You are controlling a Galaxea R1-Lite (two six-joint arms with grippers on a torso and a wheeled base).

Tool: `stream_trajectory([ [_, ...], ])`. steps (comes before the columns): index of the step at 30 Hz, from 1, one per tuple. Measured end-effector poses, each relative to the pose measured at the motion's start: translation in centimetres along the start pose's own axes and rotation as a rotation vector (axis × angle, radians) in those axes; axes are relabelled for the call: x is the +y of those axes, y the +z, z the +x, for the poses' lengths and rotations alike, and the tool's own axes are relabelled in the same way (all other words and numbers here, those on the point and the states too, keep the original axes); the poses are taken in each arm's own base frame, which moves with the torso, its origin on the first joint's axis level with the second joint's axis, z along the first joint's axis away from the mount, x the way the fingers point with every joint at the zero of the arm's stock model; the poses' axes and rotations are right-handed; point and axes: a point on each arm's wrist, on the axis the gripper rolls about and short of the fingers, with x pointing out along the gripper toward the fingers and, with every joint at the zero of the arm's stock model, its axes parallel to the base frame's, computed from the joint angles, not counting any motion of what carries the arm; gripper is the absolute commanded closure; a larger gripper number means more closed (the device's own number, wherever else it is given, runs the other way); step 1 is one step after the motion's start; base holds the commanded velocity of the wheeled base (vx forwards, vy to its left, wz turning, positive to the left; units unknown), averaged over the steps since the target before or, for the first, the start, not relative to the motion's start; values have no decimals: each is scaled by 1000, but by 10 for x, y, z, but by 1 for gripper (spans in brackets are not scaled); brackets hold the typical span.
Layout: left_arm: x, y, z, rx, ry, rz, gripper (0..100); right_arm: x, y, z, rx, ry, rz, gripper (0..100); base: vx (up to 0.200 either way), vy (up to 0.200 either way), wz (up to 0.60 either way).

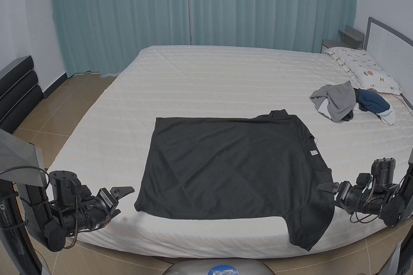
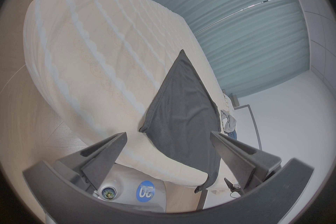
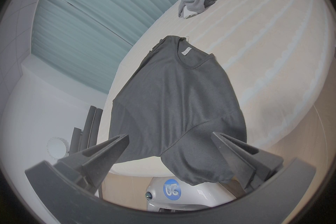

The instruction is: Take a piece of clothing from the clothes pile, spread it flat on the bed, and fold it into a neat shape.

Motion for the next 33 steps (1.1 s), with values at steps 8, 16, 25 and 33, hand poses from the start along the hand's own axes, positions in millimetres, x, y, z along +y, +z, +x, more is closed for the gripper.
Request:
stream_trajectory([
  [8,-1,-6,-1,16,6,16,0,13,-3,12,29,38,-43,0,0,-200,0],
  [16,3,-3,-7,-15,35,71,0,17,-2,18,32,54,-16,0,0,0,0],
  [25,22,0,-9,-43,147,98,0,14,-5,19,44,37,39,0,0,0,0],
  [33,33,2,10,-43,189,99,0,12,-5,18,45,32,45,0,0,0,0],
])
